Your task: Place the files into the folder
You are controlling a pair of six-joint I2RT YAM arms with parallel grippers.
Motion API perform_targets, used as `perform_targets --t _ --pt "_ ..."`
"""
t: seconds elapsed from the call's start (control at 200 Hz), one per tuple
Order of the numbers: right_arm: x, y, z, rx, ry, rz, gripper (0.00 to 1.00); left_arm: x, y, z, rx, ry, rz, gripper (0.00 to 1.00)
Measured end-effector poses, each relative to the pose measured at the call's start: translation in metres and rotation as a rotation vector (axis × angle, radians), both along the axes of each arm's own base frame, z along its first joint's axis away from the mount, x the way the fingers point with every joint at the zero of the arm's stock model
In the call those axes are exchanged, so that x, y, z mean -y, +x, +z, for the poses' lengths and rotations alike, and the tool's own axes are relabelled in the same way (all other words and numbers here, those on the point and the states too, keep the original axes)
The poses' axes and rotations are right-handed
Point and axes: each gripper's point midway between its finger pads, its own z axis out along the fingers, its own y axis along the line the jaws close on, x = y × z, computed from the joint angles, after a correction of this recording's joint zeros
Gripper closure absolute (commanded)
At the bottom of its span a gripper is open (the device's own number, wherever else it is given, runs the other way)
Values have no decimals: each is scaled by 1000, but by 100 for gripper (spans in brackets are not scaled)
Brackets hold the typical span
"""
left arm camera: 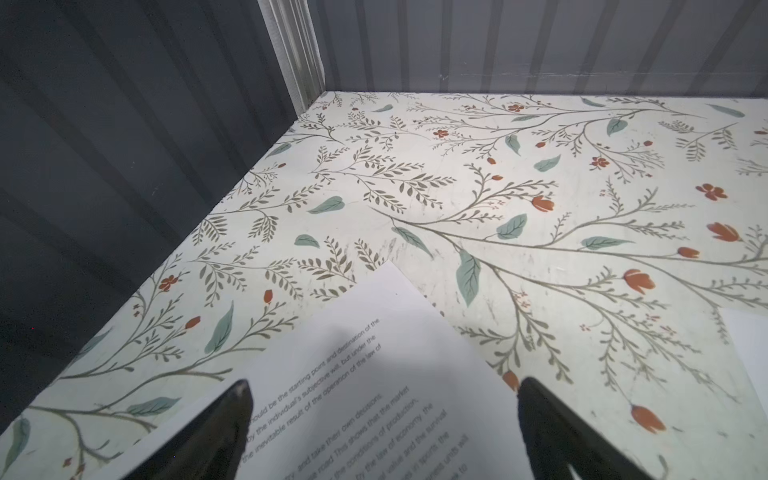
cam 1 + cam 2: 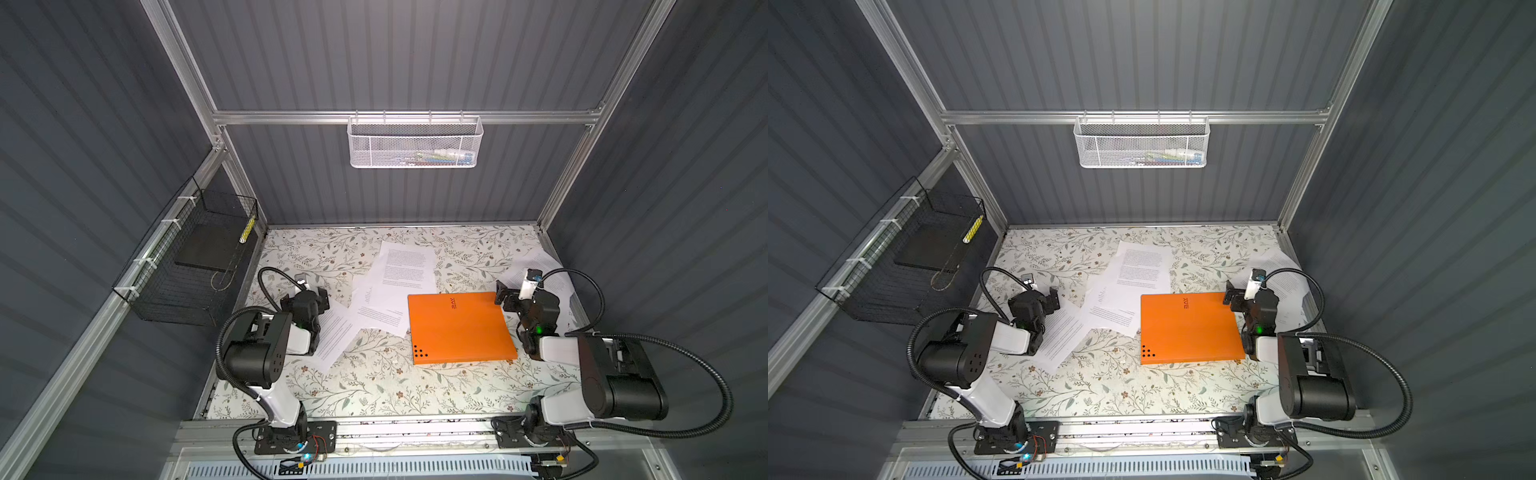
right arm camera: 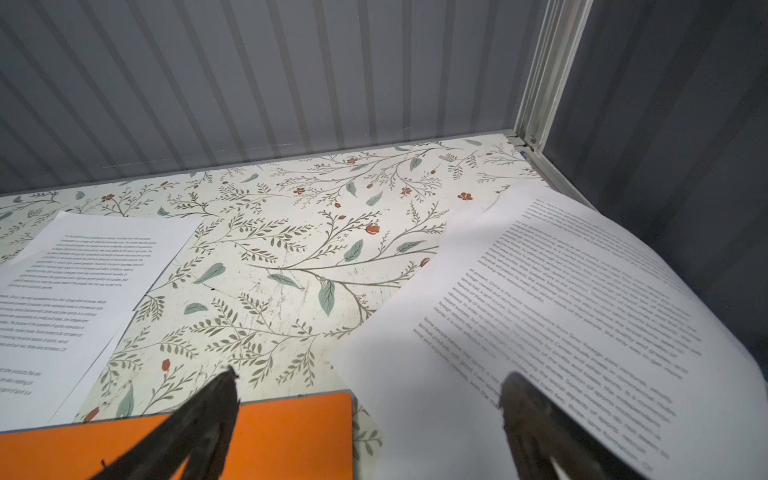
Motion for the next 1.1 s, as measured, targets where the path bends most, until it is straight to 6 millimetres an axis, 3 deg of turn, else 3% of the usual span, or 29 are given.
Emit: perform_targets --t 0.99,1.055,1.101 --pt "0 0 1 2 8 13 1 3 -1 -1 -35 21 -4 0" --pt "4 -3 5 -2 -1 -24 1 9 3 9 -69 57 11 0" --pt "7 -7 16 12 -11 -65 1 22 12 31 -61 62 3 0"
